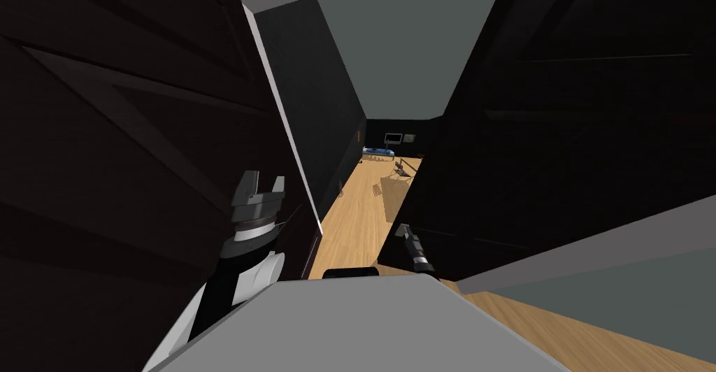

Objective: Pull the door open

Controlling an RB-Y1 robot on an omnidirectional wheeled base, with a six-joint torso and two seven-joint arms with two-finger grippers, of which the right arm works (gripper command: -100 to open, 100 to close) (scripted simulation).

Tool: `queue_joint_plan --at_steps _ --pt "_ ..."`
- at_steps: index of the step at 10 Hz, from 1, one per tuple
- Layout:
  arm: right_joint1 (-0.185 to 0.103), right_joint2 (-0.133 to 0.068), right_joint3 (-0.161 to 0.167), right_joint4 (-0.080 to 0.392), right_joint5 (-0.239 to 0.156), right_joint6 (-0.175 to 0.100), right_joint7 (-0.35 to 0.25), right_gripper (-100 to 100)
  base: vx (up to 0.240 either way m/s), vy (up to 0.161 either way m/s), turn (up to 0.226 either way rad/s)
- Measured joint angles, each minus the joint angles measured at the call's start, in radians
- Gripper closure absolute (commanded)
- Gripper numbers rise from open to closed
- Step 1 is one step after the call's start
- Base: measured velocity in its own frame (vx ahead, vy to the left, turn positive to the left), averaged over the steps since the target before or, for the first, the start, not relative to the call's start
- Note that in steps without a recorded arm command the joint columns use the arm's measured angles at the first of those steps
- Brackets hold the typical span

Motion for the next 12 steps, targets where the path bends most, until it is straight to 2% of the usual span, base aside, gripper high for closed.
queue_joint_plan --at_steps 2,4,6,9,12 --pt "0.037 -0.013 0.016 -0.023 0.014 -0.01 -0.03 100 -0.208 -0.018 0.094" --pt "0.057 -0.03 0.028 -0.025 0.024 -0.031 -0.057 100 -0.17 -0.02 0.042" --pt "0.064 -0.036 0.029 -0.013 0.028 -0.043 -0.065 100 -0.161 -0.014 0.131" --pt "0.079 -0.062 0.026 -0.001 0.038 -0.09 -0.089 100 -0.197 -0.009 0.143" --pt "0.105 -0.086 0.032 0.013 0.054 -0.137 -0.118 100 -0.214 -0.063 0.13"
